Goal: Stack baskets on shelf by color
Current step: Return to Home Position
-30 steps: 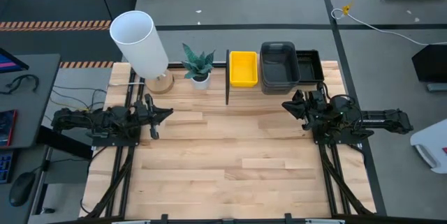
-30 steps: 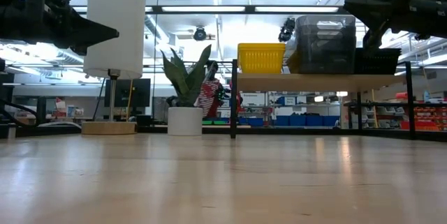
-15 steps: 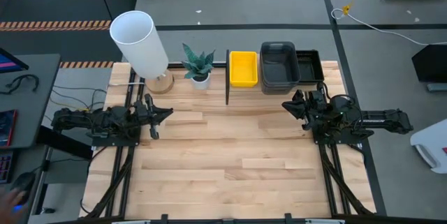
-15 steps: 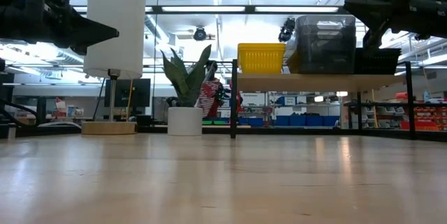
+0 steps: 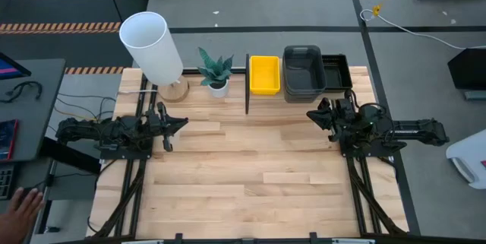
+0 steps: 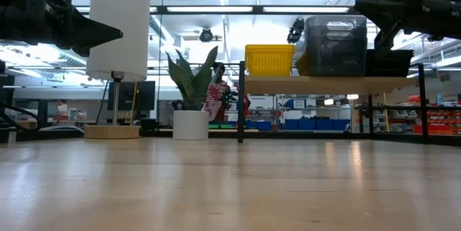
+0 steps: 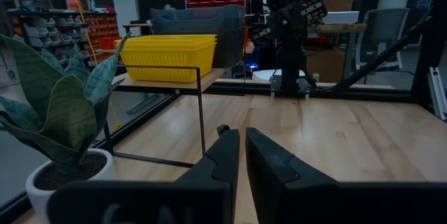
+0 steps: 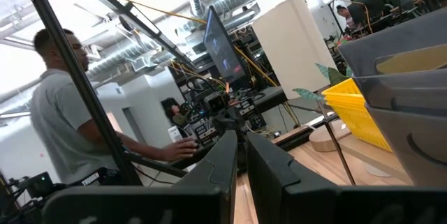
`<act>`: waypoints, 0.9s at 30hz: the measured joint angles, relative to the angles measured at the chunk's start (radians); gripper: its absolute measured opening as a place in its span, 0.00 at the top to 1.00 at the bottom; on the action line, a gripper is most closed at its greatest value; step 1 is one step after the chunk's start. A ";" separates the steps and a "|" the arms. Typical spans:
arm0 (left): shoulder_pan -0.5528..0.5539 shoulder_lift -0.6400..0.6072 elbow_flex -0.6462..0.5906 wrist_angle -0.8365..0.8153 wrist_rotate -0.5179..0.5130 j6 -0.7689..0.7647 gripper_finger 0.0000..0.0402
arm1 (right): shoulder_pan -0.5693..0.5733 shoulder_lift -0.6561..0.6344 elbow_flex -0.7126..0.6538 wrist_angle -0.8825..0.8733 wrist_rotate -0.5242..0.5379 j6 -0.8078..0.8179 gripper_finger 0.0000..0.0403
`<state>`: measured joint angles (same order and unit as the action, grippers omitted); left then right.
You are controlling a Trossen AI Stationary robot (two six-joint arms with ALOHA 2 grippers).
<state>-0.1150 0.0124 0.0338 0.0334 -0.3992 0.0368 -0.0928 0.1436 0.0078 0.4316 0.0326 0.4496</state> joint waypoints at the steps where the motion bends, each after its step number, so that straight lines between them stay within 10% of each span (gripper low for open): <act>1: 0.000 0.000 0.000 0.000 0.000 0.000 0.91 | 0.000 0.000 0.000 0.000 0.000 0.000 0.91; 27: 0.000 0.000 0.000 0.000 0.000 0.000 0.92 | 0.000 0.000 0.000 0.000 0.000 0.000 0.91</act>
<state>-0.1150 0.0127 0.0341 0.0334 -0.3992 0.0364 -0.0926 0.1436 0.0078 0.4313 0.0325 0.4496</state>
